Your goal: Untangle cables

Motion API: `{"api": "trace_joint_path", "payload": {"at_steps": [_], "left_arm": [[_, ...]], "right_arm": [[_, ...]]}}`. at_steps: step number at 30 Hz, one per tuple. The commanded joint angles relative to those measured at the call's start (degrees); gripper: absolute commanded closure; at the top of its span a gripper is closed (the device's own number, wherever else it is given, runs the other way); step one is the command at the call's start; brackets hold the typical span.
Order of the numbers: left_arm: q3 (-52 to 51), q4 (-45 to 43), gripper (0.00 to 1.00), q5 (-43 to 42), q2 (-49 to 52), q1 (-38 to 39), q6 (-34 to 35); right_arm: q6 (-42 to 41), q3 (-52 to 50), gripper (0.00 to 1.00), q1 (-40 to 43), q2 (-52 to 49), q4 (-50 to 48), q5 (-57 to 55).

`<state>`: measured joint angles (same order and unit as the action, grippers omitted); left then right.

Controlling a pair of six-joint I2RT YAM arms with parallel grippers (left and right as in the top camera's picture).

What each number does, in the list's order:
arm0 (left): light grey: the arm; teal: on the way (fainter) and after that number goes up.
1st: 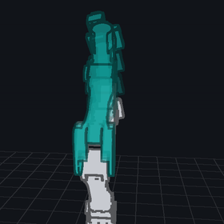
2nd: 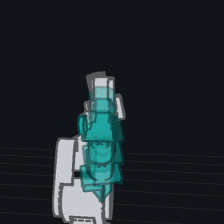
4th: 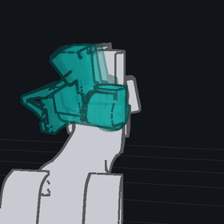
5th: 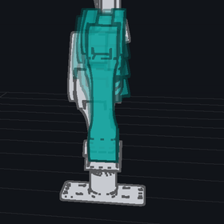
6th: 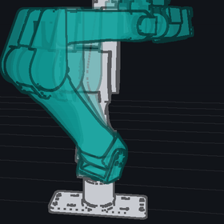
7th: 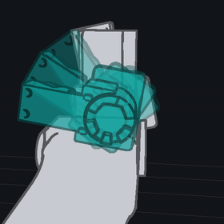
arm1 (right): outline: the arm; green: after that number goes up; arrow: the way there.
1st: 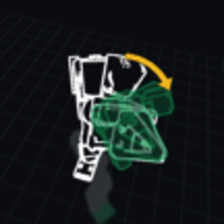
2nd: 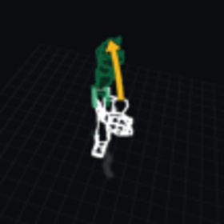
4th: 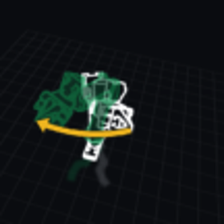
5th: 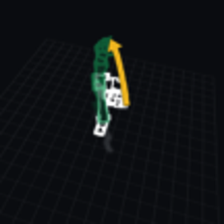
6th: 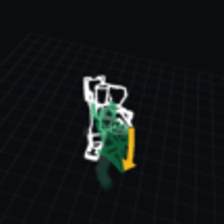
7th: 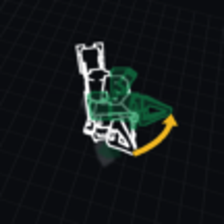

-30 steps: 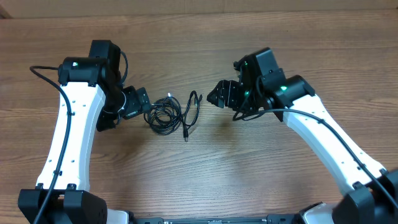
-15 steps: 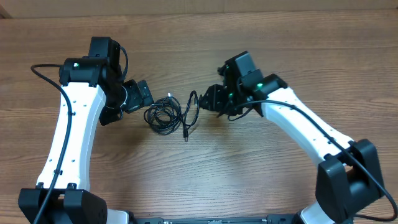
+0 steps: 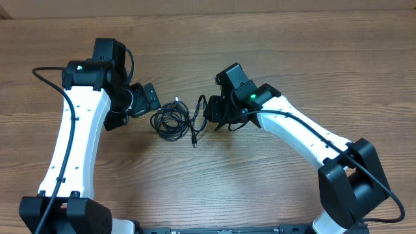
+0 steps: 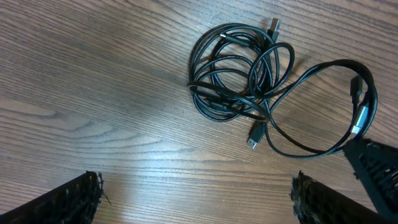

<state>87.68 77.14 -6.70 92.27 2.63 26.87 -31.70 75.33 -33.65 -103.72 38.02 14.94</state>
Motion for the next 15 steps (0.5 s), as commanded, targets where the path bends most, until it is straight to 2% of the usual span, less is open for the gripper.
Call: {"api": "trace_joint_path", "payload": {"at_steps": [1, 8, 12, 15], "left_arm": [[-0.55, 0.13, 0.01, -0.42, -0.02, 0.17, 0.57], [-0.55, 0.11, 0.0, -0.42, -0.02, 0.17, 0.59], [-0.55, 0.11, 0.0, -0.42, -0.02, 0.17, 0.57], [-0.55, 0.11, 0.01, -0.42, -0.02, 0.17, 0.59]], "right_arm": [[1.86, 1.55, 0.66, -0.15, -0.15, -1.33, -3.72], [2.19, 1.51, 0.66, -0.57, -0.83, -1.6, -3.32], [2.14, 1.51, 0.72, -1.27, -1.92, -1.88, -3.32], [2.16, 1.51, 0.73, -1.9, -2.49, -2.73, -3.26]]}}
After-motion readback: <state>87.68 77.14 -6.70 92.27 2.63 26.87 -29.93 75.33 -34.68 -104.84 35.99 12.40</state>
